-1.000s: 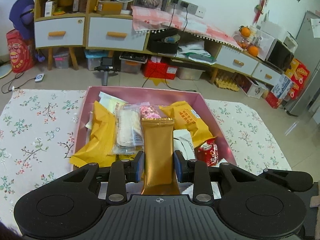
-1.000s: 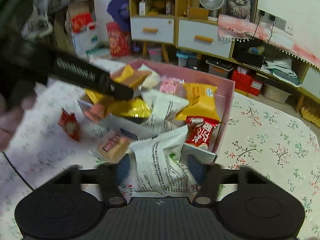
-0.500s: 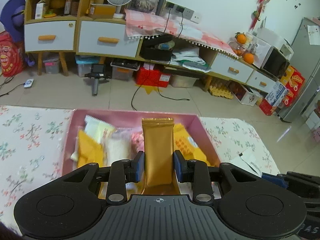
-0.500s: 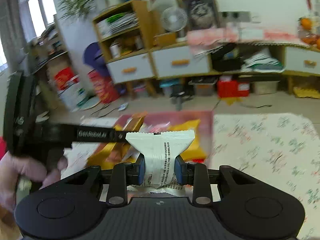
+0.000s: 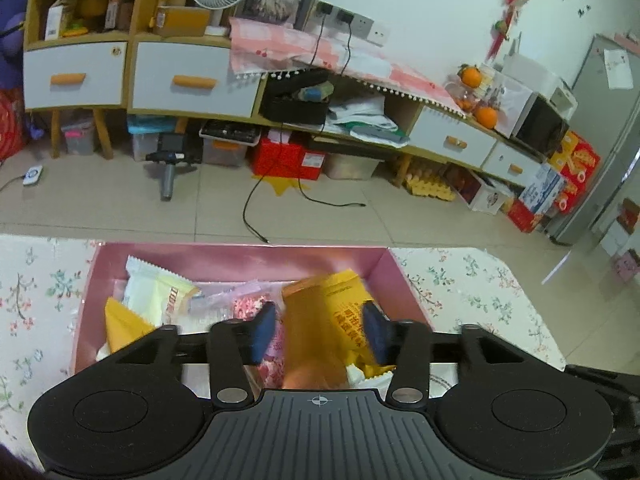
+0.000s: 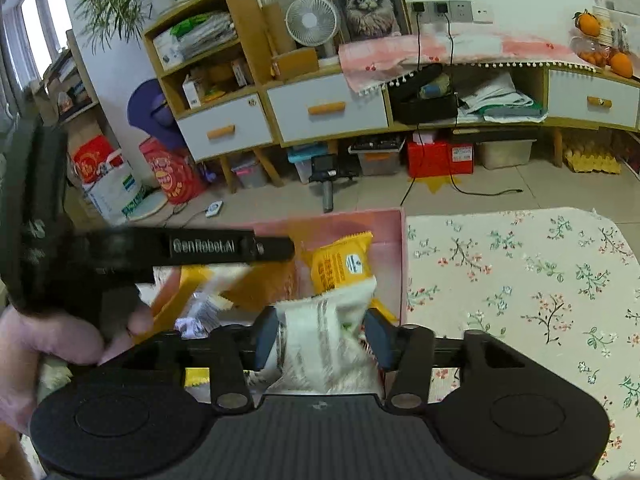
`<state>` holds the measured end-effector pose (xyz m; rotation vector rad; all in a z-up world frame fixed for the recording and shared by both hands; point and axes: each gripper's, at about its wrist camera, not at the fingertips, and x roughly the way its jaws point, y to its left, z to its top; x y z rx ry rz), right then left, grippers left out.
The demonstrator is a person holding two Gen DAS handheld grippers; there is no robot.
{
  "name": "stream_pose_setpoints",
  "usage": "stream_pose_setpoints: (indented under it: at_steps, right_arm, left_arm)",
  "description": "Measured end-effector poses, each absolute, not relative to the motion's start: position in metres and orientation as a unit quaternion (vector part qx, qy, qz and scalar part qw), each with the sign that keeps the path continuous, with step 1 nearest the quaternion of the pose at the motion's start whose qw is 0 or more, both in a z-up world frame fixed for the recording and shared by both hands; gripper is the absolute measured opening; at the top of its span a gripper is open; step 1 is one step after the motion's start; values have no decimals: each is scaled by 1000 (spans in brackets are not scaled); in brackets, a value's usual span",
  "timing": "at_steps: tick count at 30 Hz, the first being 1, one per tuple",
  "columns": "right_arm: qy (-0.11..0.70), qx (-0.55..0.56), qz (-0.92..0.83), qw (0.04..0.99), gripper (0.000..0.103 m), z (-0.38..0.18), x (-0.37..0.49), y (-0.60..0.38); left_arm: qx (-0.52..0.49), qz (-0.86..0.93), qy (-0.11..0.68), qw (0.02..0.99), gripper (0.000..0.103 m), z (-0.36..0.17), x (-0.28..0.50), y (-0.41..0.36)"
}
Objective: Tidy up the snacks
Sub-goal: 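Carry both held snacks into the pink box and open both tools, then withdraw both tools from the box toward the remaining snacks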
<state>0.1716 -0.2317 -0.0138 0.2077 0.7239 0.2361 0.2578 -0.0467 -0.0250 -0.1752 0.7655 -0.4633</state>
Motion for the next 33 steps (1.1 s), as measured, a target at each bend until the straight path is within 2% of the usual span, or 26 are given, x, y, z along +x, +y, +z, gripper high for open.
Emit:
stream_pose_setpoints:
  at_steps: [6, 10, 15, 23, 27, 33]
  right_arm:
    - [344, 102, 107, 927, 33, -6, 165, -235]
    - [340, 107, 99, 929, 44, 1, 155, -240]
    - [342, 105, 93, 929, 51, 13, 141, -240]
    - [334, 90, 85, 935, 72, 23, 114, -233]
    - [332, 81, 76, 937, 75, 18, 103, -230]
    - [335, 66, 72, 937, 77, 1, 92, -230]
  left_arm:
    - [-68, -228, 361, 902, 65, -16, 240, -42]
    - [-70, -225, 360, 902, 72, -7, 222, -34]
    - [-66, -213, 364, 904, 81, 3, 194, -21]
    - [-44, -203, 369, 906, 95, 13, 152, 1]
    - [-29, -193, 370, 908, 100, 12, 131, 8]
    - [-8, -173, 368, 913, 100, -2, 110, 22]
